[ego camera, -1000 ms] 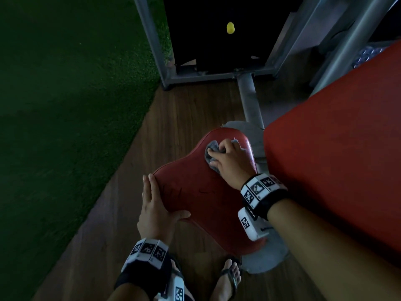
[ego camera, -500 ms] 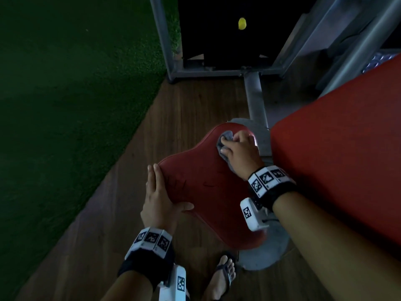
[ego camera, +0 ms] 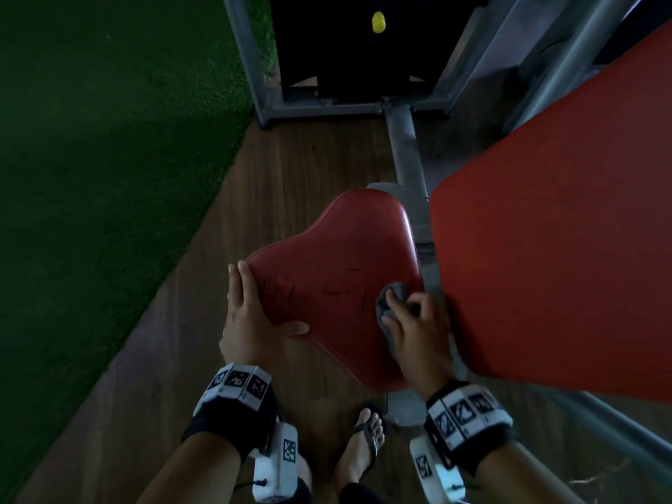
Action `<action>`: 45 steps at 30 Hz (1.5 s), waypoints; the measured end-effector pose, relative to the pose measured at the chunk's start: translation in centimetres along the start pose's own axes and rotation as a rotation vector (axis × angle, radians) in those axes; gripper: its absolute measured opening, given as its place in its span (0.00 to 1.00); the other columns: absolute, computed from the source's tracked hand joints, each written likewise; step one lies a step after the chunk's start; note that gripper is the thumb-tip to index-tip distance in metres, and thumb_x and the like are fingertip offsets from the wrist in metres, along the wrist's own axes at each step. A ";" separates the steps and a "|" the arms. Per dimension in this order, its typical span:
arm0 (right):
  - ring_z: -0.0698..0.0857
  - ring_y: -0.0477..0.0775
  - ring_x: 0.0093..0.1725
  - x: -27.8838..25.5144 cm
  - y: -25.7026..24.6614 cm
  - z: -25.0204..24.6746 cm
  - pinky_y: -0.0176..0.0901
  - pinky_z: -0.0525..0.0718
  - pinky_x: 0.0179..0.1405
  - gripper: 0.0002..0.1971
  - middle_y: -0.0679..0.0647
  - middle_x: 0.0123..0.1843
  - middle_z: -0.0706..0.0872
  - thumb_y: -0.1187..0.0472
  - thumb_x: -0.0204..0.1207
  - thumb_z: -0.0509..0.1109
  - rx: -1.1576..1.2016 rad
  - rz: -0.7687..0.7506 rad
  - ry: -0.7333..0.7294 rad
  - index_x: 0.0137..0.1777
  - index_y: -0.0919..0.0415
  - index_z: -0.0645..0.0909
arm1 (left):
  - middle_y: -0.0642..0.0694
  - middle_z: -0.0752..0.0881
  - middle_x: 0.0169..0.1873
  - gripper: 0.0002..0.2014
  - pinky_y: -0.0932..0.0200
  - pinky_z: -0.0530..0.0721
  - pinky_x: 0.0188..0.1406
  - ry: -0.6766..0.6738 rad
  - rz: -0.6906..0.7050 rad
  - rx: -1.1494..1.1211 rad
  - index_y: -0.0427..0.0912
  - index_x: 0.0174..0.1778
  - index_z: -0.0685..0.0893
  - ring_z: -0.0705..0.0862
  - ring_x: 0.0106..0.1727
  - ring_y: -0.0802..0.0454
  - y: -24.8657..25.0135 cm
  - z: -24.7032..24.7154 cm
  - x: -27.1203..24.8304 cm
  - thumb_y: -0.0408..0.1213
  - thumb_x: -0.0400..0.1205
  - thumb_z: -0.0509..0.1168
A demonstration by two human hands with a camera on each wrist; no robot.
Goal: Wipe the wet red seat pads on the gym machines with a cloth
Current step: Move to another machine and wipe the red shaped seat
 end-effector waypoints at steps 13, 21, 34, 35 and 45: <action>0.77 0.61 0.57 -3.2 -3.0 1.6 0.62 0.81 0.52 0.24 0.53 0.57 0.77 0.41 0.77 0.55 -0.148 0.032 -0.043 0.66 0.47 0.82 | 0.60 0.40 0.87 0.71 0.31 0.80 0.62 0.011 0.035 0.003 0.57 0.86 0.37 0.67 0.82 0.39 0.2 -0.2 -0.1 0.60 0.59 0.83; 0.74 0.62 0.62 -2.8 -1.2 1.2 0.64 0.82 0.56 0.22 0.56 0.63 0.73 0.46 0.81 0.64 -0.056 0.263 -0.053 0.74 0.49 0.77 | 0.58 0.40 0.87 0.71 0.31 0.79 0.62 0.009 0.055 -0.005 0.55 0.87 0.38 0.66 0.82 0.38 0.4 -0.3 -0.3 0.61 0.59 0.82; 0.76 0.59 0.55 -1.6 -4.1 1.1 0.57 0.81 0.53 0.27 0.52 0.56 0.76 0.40 0.78 0.51 -0.185 0.036 -0.040 0.68 0.49 0.81 | 0.59 0.39 0.87 0.70 0.33 0.79 0.63 0.014 0.059 -0.010 0.57 0.86 0.37 0.68 0.81 0.38 0.3 -0.2 -0.2 0.59 0.60 0.83; 0.75 0.59 0.55 -1.3 -4.0 1.1 0.57 0.81 0.54 0.27 0.52 0.56 0.75 0.40 0.78 0.50 -0.186 0.053 -0.038 0.69 0.49 0.80 | 0.59 0.39 0.87 0.70 0.33 0.79 0.64 0.014 0.061 -0.012 0.57 0.86 0.37 0.68 0.81 0.39 0.3 -0.2 -0.2 0.59 0.60 0.83; 0.80 0.62 0.54 -3.9 -4.4 1.7 0.60 0.83 0.46 0.25 0.54 0.54 0.80 0.41 0.77 0.54 -0.211 0.035 -0.019 0.64 0.49 0.84 | 0.58 0.39 0.87 0.71 0.32 0.79 0.63 0.010 0.075 -0.015 0.56 0.87 0.37 0.67 0.81 0.38 0.3 -0.4 -0.4 0.60 0.59 0.82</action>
Point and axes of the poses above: each hand's wrist, its own x-axis towards the middle knuckle, its own z-axis out of the palm, y = z × x, the point moved 10 cm from there along x, towards the middle knuckle
